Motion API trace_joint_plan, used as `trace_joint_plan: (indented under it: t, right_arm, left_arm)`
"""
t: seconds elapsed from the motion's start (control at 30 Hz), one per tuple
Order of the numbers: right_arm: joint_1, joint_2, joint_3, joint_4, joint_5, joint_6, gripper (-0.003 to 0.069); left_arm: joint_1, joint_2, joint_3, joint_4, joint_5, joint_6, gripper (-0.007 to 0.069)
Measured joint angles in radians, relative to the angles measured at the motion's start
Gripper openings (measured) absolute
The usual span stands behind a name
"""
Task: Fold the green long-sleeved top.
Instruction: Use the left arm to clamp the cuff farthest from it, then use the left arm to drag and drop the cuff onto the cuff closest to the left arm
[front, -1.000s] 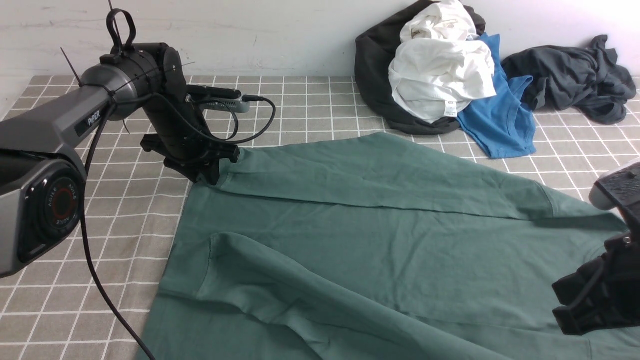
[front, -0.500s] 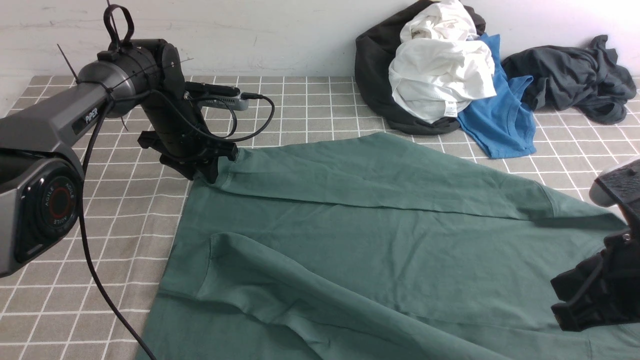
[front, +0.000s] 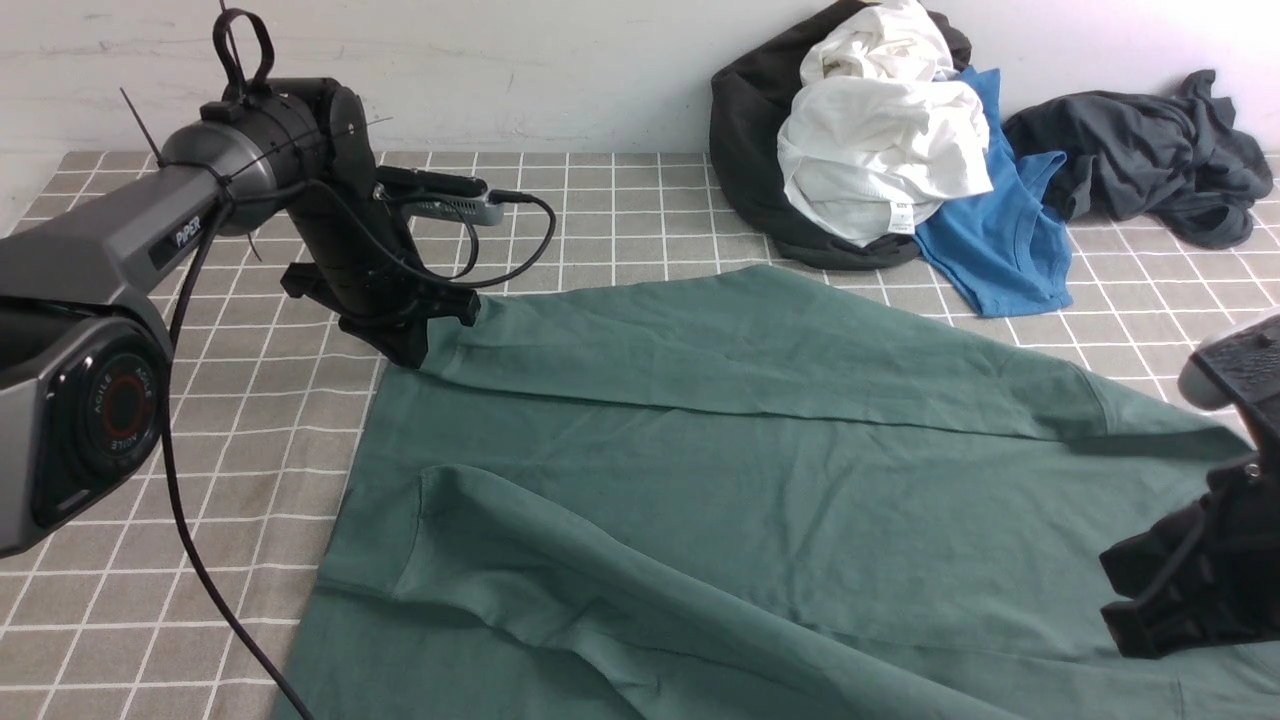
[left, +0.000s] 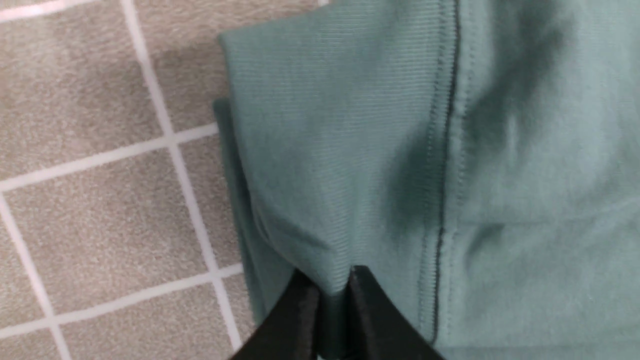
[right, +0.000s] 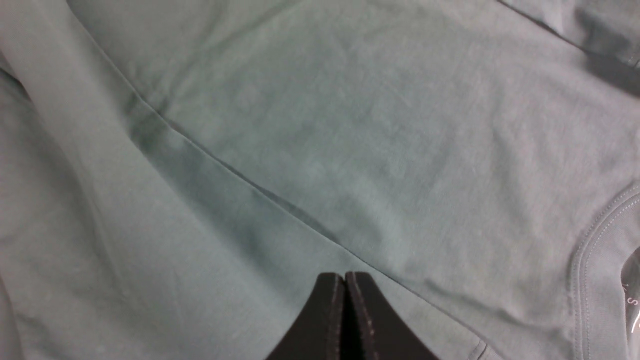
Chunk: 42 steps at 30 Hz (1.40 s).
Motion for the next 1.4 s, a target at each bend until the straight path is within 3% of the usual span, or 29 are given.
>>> trace_joint_plan:
  t: [0.33, 0.6, 0.73, 1.1, 1.2, 1.33, 1.37, 1.4]
  right_arm:
    - [0.0, 0.001, 0.0, 0.0, -0.008, 0.0, -0.0014]
    - [0.0, -0.035, -0.014, 0.014, 0.045, 0.004, -0.0014]
    - [0.0, -0.065, -0.042, 0.036, 0.085, 0.004, -0.0014]
    - [0.0, -0.067, -0.042, 0.064, 0.164, 0.004, -0.0014]
    - [0.0, -0.067, -0.043, 0.069, 0.196, 0.004, -0.0014]
    - [0.0, -0.074, -0.058, 0.11, 0.263, -0.012, -0.0014]
    - [0.0, -0.075, -0.059, 0.11, 0.268, -0.014, -0.0014]
    - [0.0, -0.082, -0.066, 0.142, 0.316, -0.036, -0.0014]
  left_arm:
    - [-0.006, -0.211, 0.072, -0.037, 0.108, -0.007, 0.0023]
    - [-0.004, -0.579, 0.602, -0.094, 0.062, -0.035, 0.0023]
    - [-0.004, -0.782, 0.936, -0.163, -0.074, -0.035, 0.0023]
    - [-0.004, -0.915, 1.322, -0.218, -0.293, -0.003, 0.0032]
    - [-0.004, -0.915, 1.35, -0.22, -0.32, 0.027, 0.0068]
    - [-0.004, -0.915, 1.358, -0.22, -0.323, 0.076, 0.0224]
    - [-0.004, -0.915, 1.358, -0.22, -0.323, 0.078, 0.0232]
    - [-0.004, -0.916, 1.358, -0.22, -0.318, 0.102, 0.0309]
